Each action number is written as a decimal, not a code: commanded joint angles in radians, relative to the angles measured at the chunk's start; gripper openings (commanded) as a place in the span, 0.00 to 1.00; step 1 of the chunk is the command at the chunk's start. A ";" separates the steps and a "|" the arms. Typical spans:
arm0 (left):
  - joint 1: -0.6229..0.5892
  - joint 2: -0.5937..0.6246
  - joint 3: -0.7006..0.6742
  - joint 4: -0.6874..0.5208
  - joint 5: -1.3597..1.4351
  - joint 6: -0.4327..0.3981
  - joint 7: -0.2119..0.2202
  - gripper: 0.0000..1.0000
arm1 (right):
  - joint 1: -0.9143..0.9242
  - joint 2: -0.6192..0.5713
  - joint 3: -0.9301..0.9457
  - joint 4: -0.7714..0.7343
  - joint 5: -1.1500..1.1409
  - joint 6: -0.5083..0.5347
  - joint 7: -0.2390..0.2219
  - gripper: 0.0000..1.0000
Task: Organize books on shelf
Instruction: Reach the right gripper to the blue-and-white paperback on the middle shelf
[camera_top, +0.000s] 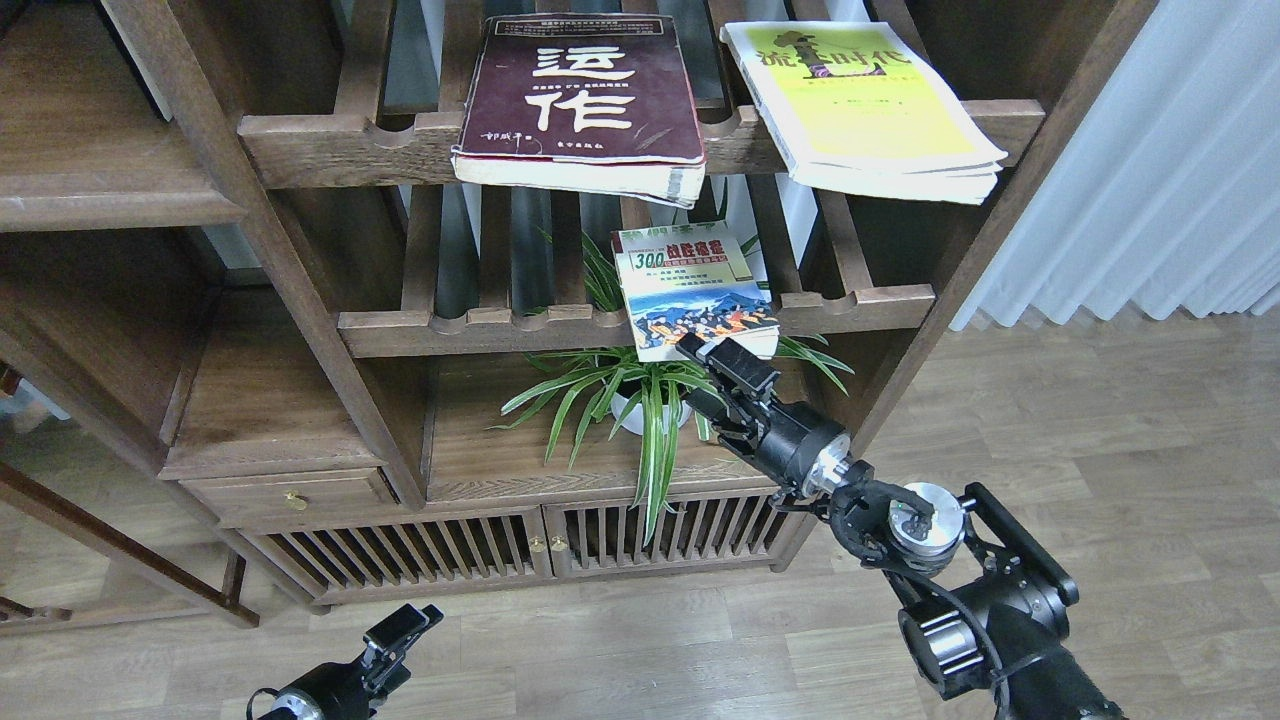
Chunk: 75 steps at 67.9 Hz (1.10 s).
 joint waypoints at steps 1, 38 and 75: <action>0.000 -0.002 0.002 -0.001 0.000 0.000 0.002 1.00 | 0.035 0.000 0.023 -0.028 0.000 -0.003 0.001 0.87; 0.000 0.000 0.000 -0.001 0.000 0.000 0.002 1.00 | 0.088 0.000 0.009 -0.041 0.000 -0.080 -0.004 0.61; 0.003 0.001 0.000 0.000 -0.001 0.000 0.000 1.00 | 0.080 0.000 0.043 0.030 0.005 -0.046 -0.031 0.04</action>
